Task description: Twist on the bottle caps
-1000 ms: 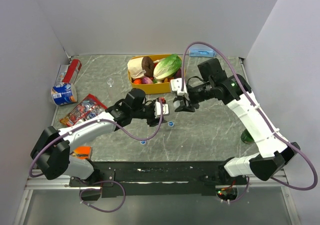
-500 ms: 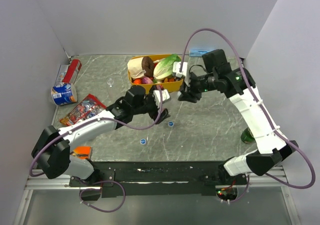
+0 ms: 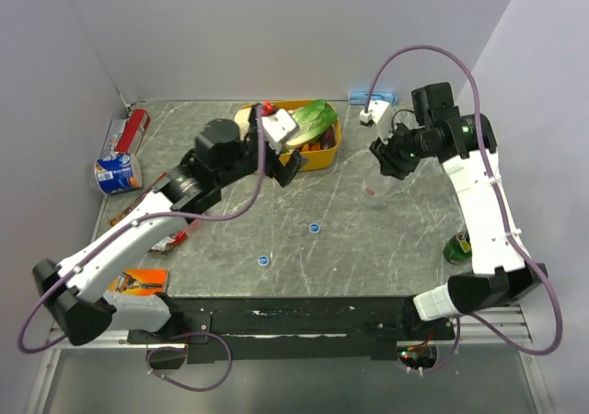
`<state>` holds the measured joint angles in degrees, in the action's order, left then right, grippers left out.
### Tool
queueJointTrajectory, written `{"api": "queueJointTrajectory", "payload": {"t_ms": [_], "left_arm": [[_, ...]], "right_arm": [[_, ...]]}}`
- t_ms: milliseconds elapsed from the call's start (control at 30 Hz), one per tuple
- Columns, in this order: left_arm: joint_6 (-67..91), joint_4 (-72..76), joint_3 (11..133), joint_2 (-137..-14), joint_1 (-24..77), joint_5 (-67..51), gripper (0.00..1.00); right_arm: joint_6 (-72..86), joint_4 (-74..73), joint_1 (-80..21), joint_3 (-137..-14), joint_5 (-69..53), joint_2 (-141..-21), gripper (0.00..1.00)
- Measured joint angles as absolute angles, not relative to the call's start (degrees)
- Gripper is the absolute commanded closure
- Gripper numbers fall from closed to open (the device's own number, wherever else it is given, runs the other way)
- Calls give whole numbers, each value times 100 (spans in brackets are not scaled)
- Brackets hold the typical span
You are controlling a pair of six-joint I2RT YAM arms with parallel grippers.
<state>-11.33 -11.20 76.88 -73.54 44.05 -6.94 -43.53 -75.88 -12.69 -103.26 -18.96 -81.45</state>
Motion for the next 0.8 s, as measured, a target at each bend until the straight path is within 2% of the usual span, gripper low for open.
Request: {"api": "queueJointTrajectory", "payload": {"t_ms": [267,800], "left_arm": [[-1249,-1105,7896,-6869,4222,-552,4],[-1278,-1409,7695,-6899,3684,-333,4]], "right_arm": [[-4099,-7590,-939,-10853,-1793,-9277,88],[-3903,-6702,-727,-10785,-1999,-9741,82]]}}
